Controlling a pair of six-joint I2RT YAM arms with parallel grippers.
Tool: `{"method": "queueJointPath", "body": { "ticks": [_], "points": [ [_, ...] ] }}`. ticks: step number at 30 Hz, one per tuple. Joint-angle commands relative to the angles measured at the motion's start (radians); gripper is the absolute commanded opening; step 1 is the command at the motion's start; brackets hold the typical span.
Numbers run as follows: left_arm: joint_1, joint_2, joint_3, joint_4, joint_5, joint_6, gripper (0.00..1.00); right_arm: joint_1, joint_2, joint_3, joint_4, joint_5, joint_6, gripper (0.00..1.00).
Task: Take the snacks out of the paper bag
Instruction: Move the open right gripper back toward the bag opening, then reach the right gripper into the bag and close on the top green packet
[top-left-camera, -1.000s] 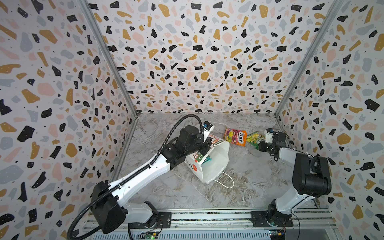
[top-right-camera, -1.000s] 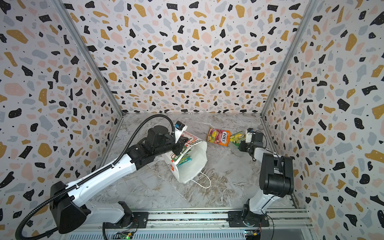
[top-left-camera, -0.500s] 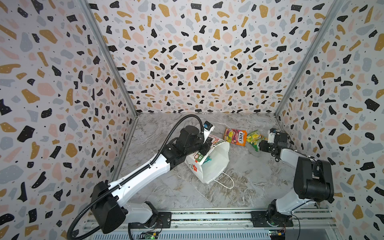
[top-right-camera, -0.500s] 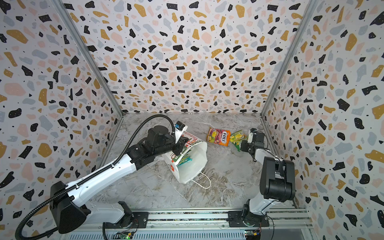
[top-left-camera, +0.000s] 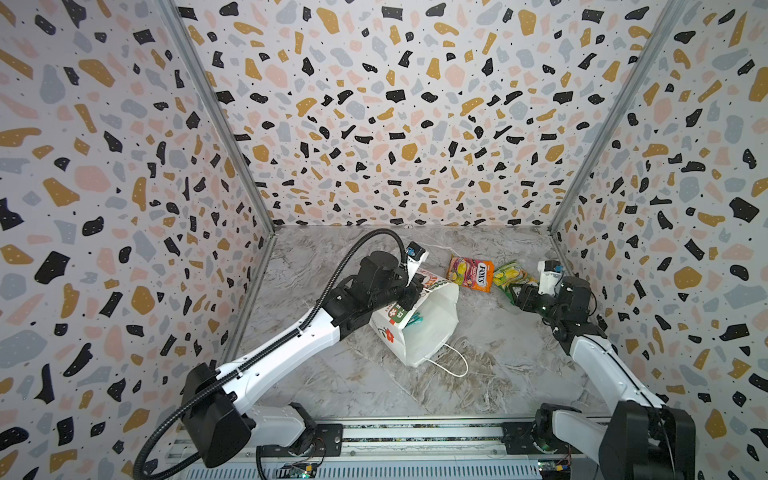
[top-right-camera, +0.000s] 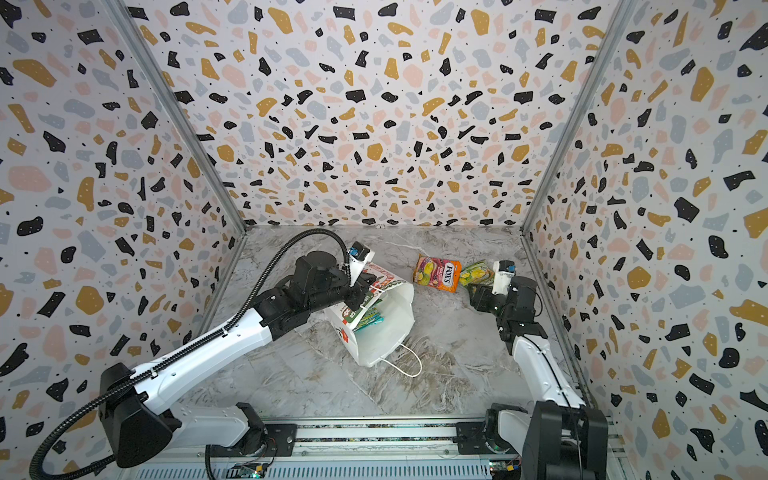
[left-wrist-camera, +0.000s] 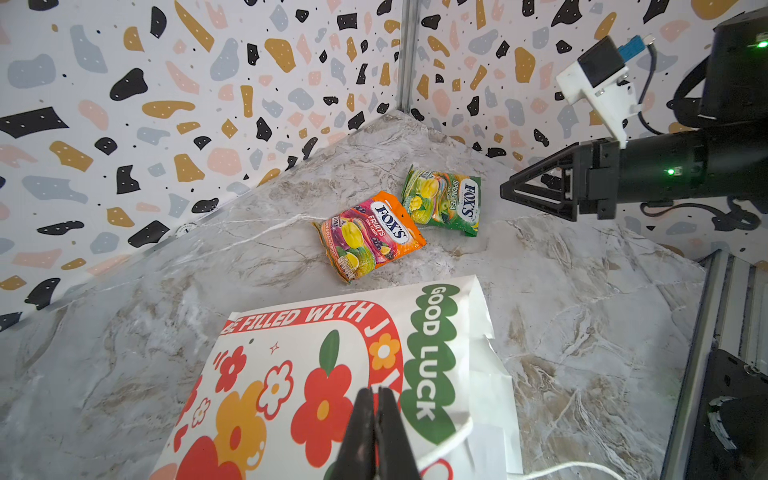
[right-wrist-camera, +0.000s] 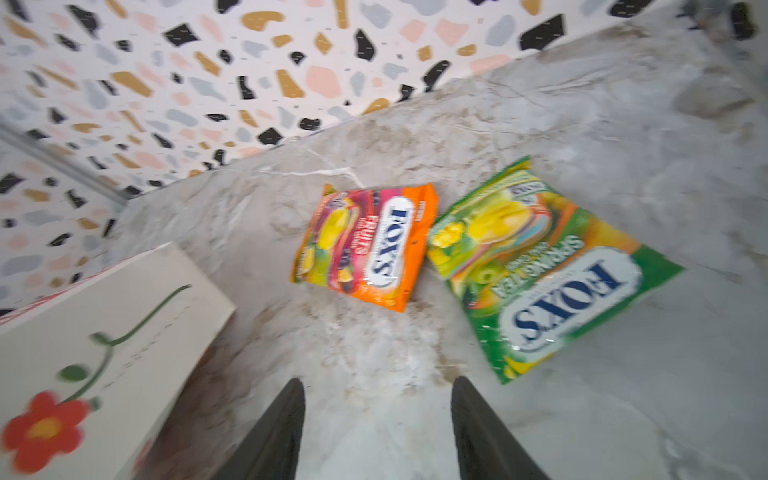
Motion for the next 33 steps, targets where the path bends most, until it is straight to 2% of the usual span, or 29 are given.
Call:
{"method": "queueJointPath", "body": {
  "ticks": [1, 5, 9, 15, 20, 27, 33],
  "points": [
    [-0.004, -0.022, 0.033, 0.02, -0.017, 0.016, 0.0, 0.09, -0.085, 0.001, 0.013, -0.102, 0.026, 0.58],
    [-0.004, -0.022, 0.033, 0.021, -0.02, 0.016, 0.0, 0.236, -0.139, 0.006, -0.002, -0.126, 0.016, 0.58],
    [-0.005, -0.028, 0.031, 0.023, -0.023, 0.016, 0.0, 0.401, -0.159, 0.013, -0.016, -0.095, -0.009, 0.56],
    [-0.004, -0.028, 0.03, 0.026, -0.027, 0.015, 0.0, 0.603, -0.116, 0.024, -0.035, -0.028, -0.058, 0.55],
    [-0.005, -0.028, 0.027, 0.029, -0.034, 0.014, 0.0, 0.743, -0.024, 0.035, -0.029, 0.055, -0.064, 0.54],
    [-0.004, -0.03, 0.027, 0.03, -0.035, 0.013, 0.0, 0.842, 0.118, 0.071, 0.02, 0.154, -0.012, 0.5],
    [-0.004, -0.031, 0.027, 0.03, -0.035, 0.012, 0.0, 0.865, 0.245, 0.127, 0.074, 0.184, 0.137, 0.47]
  ]
}}
